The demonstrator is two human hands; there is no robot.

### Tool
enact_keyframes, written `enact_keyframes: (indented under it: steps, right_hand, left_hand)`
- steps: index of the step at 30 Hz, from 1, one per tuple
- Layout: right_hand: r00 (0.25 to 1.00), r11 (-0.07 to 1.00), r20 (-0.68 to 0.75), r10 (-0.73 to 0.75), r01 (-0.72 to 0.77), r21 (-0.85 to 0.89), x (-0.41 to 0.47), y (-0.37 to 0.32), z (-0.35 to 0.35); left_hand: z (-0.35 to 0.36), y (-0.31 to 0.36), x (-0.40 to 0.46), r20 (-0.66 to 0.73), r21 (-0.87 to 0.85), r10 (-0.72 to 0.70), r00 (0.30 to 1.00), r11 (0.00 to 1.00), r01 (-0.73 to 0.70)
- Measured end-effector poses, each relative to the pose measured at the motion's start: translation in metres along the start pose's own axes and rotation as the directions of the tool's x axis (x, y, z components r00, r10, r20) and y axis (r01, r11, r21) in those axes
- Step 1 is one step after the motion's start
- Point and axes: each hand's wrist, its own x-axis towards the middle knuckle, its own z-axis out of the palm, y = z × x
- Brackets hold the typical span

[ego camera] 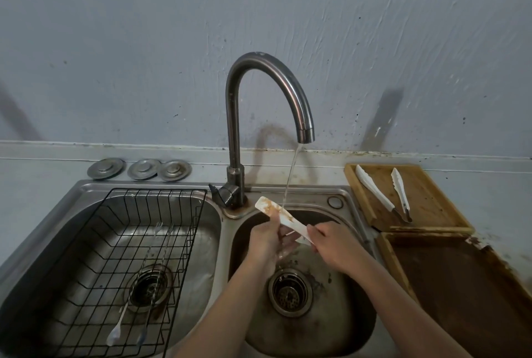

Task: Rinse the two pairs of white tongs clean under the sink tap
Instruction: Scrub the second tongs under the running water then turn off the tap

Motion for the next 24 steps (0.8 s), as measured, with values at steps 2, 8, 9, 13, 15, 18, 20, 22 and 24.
enact_keyframes:
  steps: [2, 8, 9, 13, 15, 18, 20, 22, 24]
  right_hand:
    - [1.000, 1.000, 0.015, 0.005, -0.005, -0.016, -0.001, 0.001, -0.002]
    - [0.995, 0.997, 0.103, 0.015, -0.007, -0.076, -0.008, 0.005, -0.011]
    - [0.994, 0.997, 0.110, 0.014, -0.006, -0.076, -0.009, 0.005, -0.012]
    - [0.991, 0.995, 0.133, 0.012, 0.002, -0.100, -0.009, 0.001, -0.012]
    - [0.989, 0.993, 0.145, 0.011, 0.007, -0.120, -0.010, 0.001, -0.012]
    - [0.987, 0.994, 0.161, 0.024, -0.007, -0.105, -0.013, 0.006, -0.018]
    - [0.987, 0.996, 0.155, 0.029, -0.015, -0.087, -0.013, 0.009, -0.023]
    - [0.990, 0.995, 0.138, 0.022, -0.008, -0.099, -0.012, 0.011, -0.026]
    - [0.990, 0.993, 0.139, 0.019, -0.002, -0.118, -0.010, 0.010, -0.023]
  left_hand:
    - [0.004, -0.006, -0.006, 0.070, 0.102, -0.003, 0.998, 0.995, -0.004]
    - [-0.009, -0.002, 0.001, -0.016, 0.037, -0.108, 0.994, 0.993, 0.109]
    - [-0.011, -0.001, 0.003, -0.031, 0.012, -0.123, 0.992, 0.992, 0.123]
    - [-0.001, -0.004, -0.005, 0.029, 0.112, -0.165, 0.986, 0.981, 0.161]
    - [0.000, -0.006, -0.004, 0.026, 0.157, -0.166, 0.986, 0.975, 0.160]
    - [-0.009, 0.003, 0.003, -0.056, 0.075, -0.161, 0.985, 0.983, 0.165]
    - [-0.016, 0.007, 0.009, -0.103, 0.005, -0.165, 0.981, 0.986, 0.167]
    - [-0.015, 0.006, 0.010, -0.090, 0.050, -0.152, 0.984, 0.986, 0.157]
    - [-0.006, 0.001, 0.006, -0.031, 0.150, -0.158, 0.987, 0.975, 0.161]
